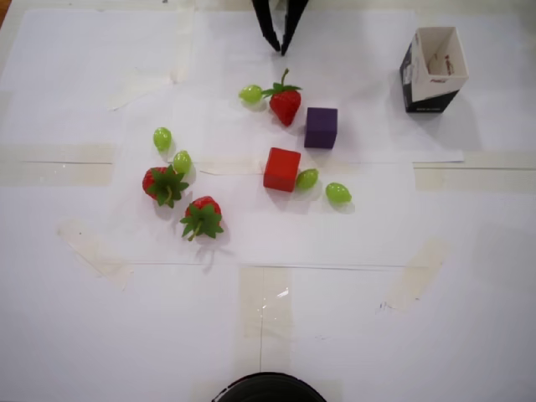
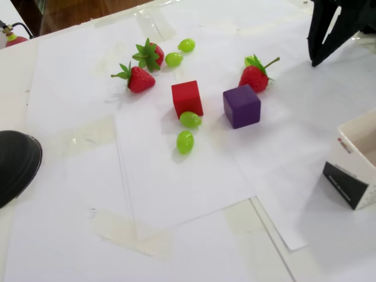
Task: Put the purple cube on top of the red cube
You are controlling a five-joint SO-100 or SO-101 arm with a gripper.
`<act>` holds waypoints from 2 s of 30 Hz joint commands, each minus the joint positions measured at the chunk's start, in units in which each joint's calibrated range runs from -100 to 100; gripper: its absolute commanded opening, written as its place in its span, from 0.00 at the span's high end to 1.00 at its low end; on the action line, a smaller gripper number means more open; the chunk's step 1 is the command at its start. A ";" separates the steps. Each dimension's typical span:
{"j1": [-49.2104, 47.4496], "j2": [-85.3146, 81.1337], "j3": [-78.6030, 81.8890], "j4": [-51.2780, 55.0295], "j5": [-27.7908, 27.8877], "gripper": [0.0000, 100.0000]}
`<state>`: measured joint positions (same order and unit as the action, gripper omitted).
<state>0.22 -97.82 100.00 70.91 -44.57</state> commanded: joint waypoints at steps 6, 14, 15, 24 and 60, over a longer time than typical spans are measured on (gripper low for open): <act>0.36 0.23 0.00 0.41 0.00 1.00; 2.20 0.23 -3.27 -1.38 -0.44 1.00; 2.28 0.23 -4.73 -1.38 -0.39 1.00; 3.97 5.99 -28.73 5.97 0.83 1.00; -14.20 76.15 -109.09 23.45 -10.89 1.00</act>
<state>-10.19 -25.31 -5.34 97.71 -52.23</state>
